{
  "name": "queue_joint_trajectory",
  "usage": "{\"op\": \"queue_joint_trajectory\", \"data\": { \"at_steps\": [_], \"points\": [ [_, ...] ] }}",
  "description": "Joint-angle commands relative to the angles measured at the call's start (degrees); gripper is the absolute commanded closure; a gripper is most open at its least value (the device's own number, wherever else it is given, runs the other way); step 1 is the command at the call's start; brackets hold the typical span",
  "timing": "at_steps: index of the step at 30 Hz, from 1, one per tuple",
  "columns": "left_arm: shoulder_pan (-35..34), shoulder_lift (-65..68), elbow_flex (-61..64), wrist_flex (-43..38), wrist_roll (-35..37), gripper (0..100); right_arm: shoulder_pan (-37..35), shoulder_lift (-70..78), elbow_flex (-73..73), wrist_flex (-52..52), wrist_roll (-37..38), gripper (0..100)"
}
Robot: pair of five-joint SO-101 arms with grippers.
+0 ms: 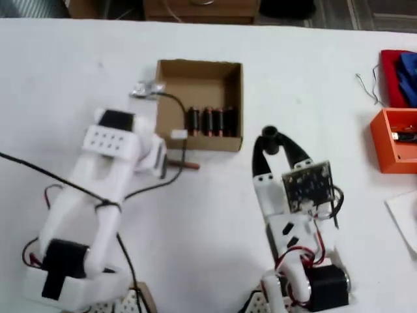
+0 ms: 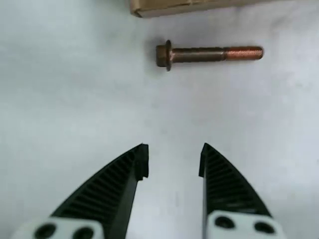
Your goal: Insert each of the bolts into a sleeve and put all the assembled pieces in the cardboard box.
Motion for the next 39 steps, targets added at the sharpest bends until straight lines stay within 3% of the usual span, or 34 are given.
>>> {"op": "queue_joint_trajectory", "data": {
  "at_steps": [1,7,12,16,39],
  "points": [
    [6.07,0.00,-3.65,-3.16,11.96,81,0.40,-0.13,-0.26,-1.71,-0.44,97.8],
    [10.29,0.00,4.09,-11.69,15.38,81,0.40,-0.13,-0.26,-1.71,-0.44,97.8],
    [10.11,0.00,8.22,-23.12,29.71,81,0.40,-0.13,-0.26,-1.71,-0.44,97.8],
    [10.46,-0.35,10.07,-25.41,37.19,81,0.40,-0.13,-0.26,-1.71,-0.44,97.8],
    [11.25,0.00,10.68,-26.37,37.19,81,0.40,-0.13,-0.26,-1.71,-0.53,97.8]
  ]
}}
